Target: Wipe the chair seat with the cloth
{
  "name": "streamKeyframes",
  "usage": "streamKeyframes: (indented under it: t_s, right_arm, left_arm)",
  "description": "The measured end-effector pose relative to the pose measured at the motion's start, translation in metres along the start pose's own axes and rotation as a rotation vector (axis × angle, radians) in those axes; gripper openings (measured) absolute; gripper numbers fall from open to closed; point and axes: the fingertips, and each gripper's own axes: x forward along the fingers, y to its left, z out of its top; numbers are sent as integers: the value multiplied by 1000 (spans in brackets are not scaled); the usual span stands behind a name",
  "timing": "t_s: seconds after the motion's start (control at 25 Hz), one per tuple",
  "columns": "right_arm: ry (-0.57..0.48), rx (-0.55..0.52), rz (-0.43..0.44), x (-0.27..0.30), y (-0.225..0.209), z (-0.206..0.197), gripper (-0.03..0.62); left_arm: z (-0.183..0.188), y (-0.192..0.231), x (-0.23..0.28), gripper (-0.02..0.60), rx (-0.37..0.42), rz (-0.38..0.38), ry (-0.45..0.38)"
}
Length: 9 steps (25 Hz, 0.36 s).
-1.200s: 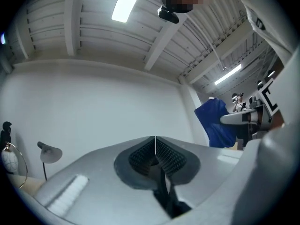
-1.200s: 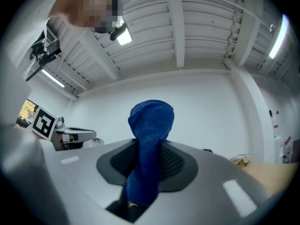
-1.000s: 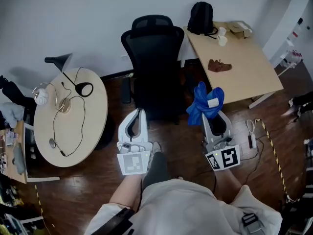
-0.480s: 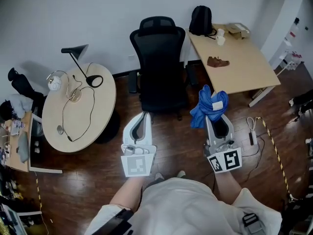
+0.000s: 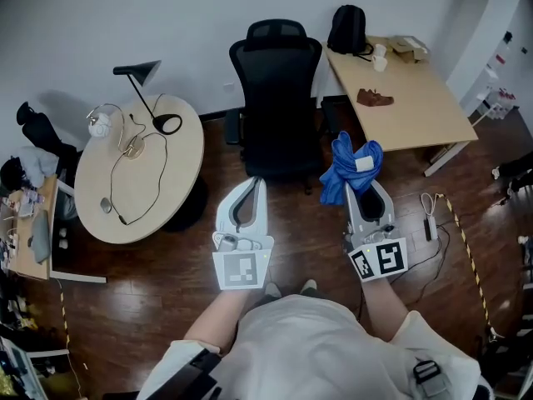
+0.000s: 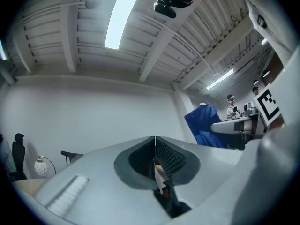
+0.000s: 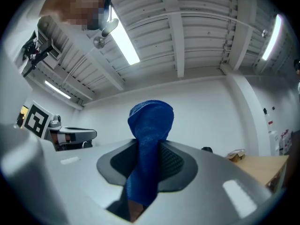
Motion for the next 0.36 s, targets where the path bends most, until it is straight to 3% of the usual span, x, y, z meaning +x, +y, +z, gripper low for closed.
streamKeyframes:
  t_s: [0.12,0.36]
  right_arm:
    - [-3,-9,6,0,4,0,109]
    - [-19,-37,17,-54,32,-32,109]
  left_arm:
    - [-5,-2,-2,52,-13,12,2]
    - [-54,-35,-46,52,-28,-6,-22]
